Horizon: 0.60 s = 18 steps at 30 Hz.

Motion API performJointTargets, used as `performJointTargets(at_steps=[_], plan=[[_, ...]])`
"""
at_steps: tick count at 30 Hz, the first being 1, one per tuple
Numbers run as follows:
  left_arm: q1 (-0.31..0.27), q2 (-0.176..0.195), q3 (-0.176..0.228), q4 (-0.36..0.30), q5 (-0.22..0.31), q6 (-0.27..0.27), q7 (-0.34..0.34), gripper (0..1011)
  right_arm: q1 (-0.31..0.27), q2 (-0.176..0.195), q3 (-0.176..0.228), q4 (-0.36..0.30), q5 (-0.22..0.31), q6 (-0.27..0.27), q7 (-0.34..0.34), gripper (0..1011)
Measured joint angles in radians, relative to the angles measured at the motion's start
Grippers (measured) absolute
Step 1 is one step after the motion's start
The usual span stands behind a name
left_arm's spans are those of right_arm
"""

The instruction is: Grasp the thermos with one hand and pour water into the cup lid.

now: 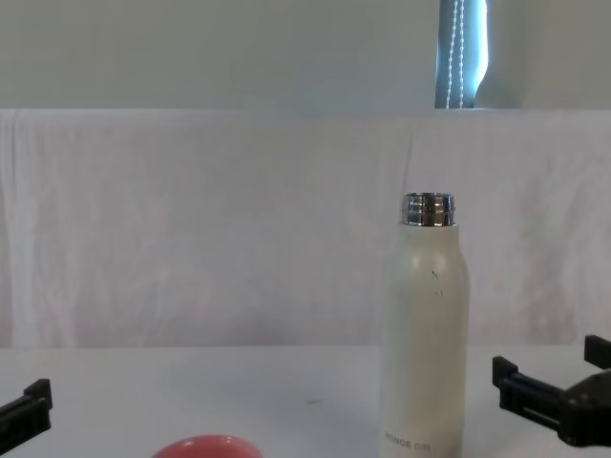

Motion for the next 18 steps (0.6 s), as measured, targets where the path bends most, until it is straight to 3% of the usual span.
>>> performJointTargets(at_steps=[18], plan=[[0.000, 0.000, 0.000, 0.000, 0.000, 0.000, 0.000, 1001, -0.046, -0.028, -0.012, 0.024, -0.054, -0.015, 0.007, 1001]])
